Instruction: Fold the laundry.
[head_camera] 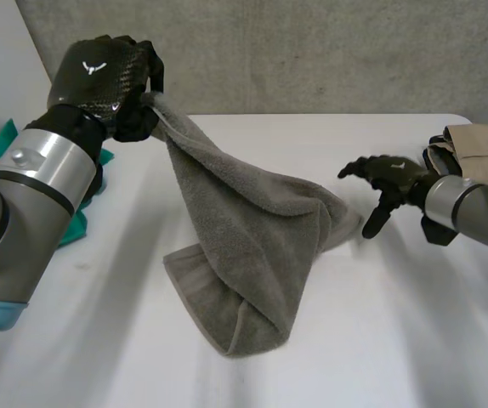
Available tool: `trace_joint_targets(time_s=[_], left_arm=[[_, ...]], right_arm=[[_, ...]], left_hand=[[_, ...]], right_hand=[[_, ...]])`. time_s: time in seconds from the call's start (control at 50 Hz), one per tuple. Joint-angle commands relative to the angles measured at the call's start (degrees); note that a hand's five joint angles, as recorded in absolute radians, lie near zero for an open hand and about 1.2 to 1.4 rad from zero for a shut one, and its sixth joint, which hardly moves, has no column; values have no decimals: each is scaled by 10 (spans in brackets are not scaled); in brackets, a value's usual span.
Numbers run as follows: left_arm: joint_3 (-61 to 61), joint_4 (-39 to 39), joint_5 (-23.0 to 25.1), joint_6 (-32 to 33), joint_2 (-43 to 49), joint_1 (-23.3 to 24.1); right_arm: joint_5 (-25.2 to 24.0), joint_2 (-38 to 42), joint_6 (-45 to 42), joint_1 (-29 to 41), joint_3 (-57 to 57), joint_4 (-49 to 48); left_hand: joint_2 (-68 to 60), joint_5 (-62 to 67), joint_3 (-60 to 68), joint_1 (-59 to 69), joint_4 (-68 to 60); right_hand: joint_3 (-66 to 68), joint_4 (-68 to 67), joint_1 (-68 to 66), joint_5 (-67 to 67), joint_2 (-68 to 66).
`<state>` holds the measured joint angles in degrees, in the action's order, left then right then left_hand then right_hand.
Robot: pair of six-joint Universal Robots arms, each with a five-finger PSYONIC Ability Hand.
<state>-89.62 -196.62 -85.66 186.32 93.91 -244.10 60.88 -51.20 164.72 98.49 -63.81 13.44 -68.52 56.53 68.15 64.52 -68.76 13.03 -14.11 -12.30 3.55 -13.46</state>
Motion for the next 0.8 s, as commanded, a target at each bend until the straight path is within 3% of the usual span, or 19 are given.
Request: trace_joint_targets(time_s=[0.02, 0.08, 0.1, 0.14, 0.3, 0.4, 0.52, 0.68, 0.8], left_arm=[[-4, 2, 1, 0, -22, 0], [-1, 3, 1, 0, -15, 0], [0, 3, 1, 0, -14, -1], [5, 0, 1, 4, -7, -2], [113, -26, 5, 83, 86, -11], [275, -86, 1, 141, 173, -36], [450, -169, -10, 162, 247, -84], [427, -198, -9, 160, 262, -87], [263, -206, 5, 160, 261, -88]], right_arm=[[-30, 121, 51, 11, 91, 7], [-30, 138, 62, 17, 115, 3], [-27, 147, 75, 19, 132, -2], [-23, 152, 89, 21, 148, -13], [54, 124, 140, 36, 218, -138], [150, 46, 119, 49, 218, -335], [176, -26, 67, 54, 179, -464], [176, -53, 26, 50, 131, -459], [155, -66, 10, 50, 43, -439]], left_hand=[[-115, 135, 119, 155, -112], [-115, 135, 119, 155, -112], [-115, 135, 119, 155, -112], [-115, 135, 119, 155, -112], [-115, 135, 119, 155, -112], [-115, 135, 119, 155, -112], [-115, 135, 119, 155, -112], [-115, 135, 119, 155, -112], [-115, 135, 119, 155, -112]], right_hand=[[76, -65, -83, 71, -72], [289, -278, -297, 284, -285], [480, -469, -487, 475, -476], [669, -658, -676, 664, -665], [670, -659, -677, 664, -665], [670, -659, -677, 664, -665], [670, -659, -677, 664, -665], [670, -659, -677, 664, -665], [670, -659, -677, 664, -665]])
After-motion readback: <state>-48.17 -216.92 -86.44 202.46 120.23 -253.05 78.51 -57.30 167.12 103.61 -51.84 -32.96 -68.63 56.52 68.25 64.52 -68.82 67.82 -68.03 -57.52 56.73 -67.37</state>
